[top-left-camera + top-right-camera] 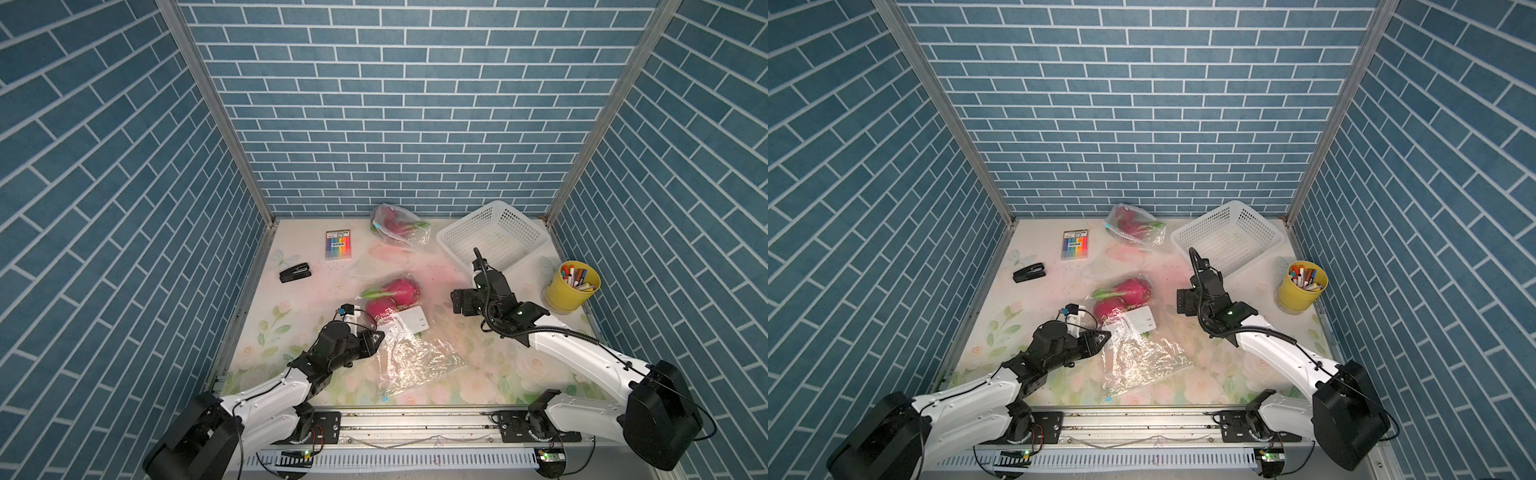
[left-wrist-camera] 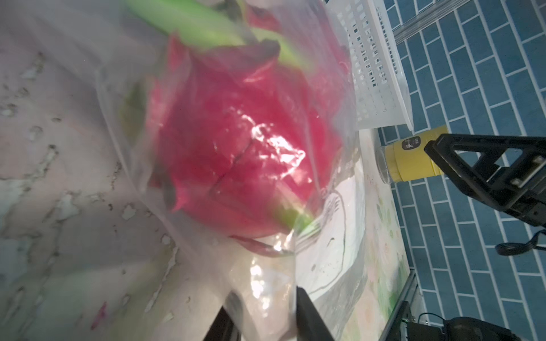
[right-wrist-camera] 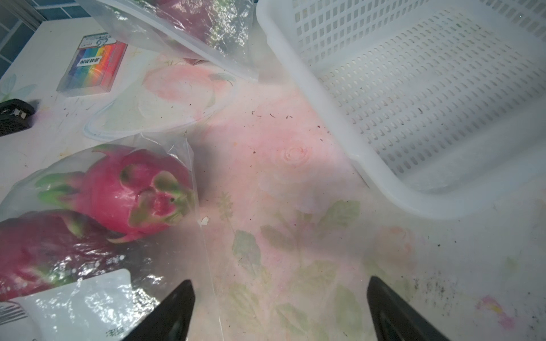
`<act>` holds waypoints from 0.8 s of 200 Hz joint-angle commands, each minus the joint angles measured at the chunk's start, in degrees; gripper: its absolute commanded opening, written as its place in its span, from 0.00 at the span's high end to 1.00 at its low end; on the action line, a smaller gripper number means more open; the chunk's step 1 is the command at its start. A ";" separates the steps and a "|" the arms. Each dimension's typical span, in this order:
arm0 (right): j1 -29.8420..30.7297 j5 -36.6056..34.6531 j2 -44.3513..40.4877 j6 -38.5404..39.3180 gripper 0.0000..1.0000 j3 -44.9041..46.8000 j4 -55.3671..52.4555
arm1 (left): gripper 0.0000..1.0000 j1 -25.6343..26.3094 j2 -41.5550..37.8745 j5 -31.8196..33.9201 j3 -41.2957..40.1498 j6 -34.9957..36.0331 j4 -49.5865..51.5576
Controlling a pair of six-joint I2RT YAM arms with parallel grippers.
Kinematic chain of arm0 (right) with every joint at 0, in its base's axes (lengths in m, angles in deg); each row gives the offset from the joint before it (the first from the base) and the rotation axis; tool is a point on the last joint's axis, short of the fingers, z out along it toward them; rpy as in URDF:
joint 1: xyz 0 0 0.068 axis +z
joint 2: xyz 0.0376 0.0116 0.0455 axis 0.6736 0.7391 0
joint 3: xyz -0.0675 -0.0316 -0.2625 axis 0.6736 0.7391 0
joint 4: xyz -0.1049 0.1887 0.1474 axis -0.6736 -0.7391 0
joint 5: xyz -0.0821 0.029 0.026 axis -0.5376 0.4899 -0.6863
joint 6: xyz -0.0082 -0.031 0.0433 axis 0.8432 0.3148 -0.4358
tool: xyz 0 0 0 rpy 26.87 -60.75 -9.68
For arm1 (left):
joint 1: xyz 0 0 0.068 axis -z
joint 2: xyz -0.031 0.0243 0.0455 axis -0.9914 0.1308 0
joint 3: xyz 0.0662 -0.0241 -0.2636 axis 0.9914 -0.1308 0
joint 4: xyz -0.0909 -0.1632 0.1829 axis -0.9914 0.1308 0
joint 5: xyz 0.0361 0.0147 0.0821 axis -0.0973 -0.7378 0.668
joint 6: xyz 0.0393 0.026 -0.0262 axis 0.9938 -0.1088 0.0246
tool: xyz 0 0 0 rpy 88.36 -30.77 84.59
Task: Open the zip-top bag and take out the dragon fruit
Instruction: Move the zipper food storage bag to the center of the board.
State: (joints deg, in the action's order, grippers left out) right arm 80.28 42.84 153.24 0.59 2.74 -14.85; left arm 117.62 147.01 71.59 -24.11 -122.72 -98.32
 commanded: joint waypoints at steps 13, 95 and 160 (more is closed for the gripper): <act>1.49 1.82 0.55 1.73 0.10 -3.16 -3.53 | 0.72 0.39 6.27 -1.16 3.73 -1.22 -13.35; 7.85 6.47 1.07 9.43 0.11 -7.54 -4.33 | 0.73 -0.43 16.36 4.03 19.79 1.74 -14.02; 20.44 -1.62 5.82 22.96 0.11 -11.75 -5.28 | 0.73 -5.73 20.94 0.54 27.72 3.79 -9.63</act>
State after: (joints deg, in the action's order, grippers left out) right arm 96.14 45.44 157.72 13.77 -9.19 -19.72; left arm 113.47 166.46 73.82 1.40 -120.45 -108.79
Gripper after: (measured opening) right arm 0.893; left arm 0.266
